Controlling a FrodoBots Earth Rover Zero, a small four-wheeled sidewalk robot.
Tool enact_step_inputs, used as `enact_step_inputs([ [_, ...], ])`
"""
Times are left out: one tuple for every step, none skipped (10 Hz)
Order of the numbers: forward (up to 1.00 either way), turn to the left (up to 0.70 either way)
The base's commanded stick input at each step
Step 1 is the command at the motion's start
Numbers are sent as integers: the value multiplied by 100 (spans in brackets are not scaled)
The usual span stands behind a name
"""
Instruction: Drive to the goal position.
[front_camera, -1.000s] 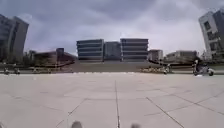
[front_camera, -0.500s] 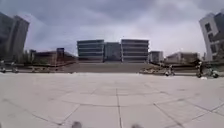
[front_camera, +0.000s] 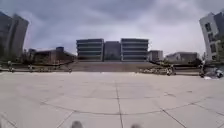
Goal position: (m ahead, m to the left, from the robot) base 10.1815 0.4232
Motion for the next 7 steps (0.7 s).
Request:
enact_step_inputs([
  [70, 0],
  [70, 0],
  [70, 0],
  [70, 0],
  [70, 0],
  [70, 0],
  [70, 0],
])
